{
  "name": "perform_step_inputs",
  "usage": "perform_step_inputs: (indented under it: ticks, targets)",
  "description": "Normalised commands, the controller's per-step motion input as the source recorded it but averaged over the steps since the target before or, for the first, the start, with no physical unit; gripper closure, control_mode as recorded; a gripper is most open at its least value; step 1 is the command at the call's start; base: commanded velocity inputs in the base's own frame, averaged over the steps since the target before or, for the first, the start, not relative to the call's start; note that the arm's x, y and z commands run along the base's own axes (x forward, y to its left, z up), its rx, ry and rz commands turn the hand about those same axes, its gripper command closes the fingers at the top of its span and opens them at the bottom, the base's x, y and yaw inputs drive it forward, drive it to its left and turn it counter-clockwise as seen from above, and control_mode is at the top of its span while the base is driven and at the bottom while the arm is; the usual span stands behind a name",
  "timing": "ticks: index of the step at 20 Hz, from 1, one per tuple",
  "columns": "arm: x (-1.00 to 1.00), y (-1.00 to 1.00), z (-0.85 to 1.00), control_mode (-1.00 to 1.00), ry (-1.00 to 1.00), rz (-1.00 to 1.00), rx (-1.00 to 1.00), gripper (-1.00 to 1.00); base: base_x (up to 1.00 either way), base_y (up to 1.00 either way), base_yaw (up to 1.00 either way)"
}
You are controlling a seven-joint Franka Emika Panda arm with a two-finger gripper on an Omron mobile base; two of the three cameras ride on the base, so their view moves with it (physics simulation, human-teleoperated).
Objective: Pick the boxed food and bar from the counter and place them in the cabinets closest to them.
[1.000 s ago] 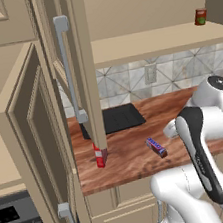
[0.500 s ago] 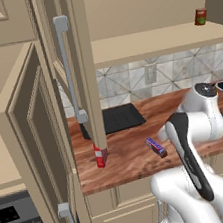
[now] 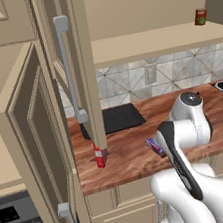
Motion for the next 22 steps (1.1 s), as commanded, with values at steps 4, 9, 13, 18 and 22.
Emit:
perform_step_inputs:
  ticks: [4, 9, 13, 18, 22]
  targets:
    - [0.22, 0.0, -0.53, -1.0, -0.05, 0.0, -0.02, -1.0, 0.0, 0.0, 0.0]
    - [0.25, 0.03, -0.5, -1.0, -0.05, 0.0, -0.03, -1.0, 0.0, 0.0, 0.0]
    - [0.24, 0.01, -0.5, -1.0, -0.03, 0.0, -0.03, -1.0, 0.0, 0.0, 0.0]
    - [0.13, 0.02, -0.52, -1.0, -0.01, 0.0, -0.02, -1.0, 0.0, 0.0, 0.0]
    - [0.03, 0.0, -0.17, -1.0, -0.03, 0.01, 0.01, -1.0, 0.0, 0.0, 0.0]
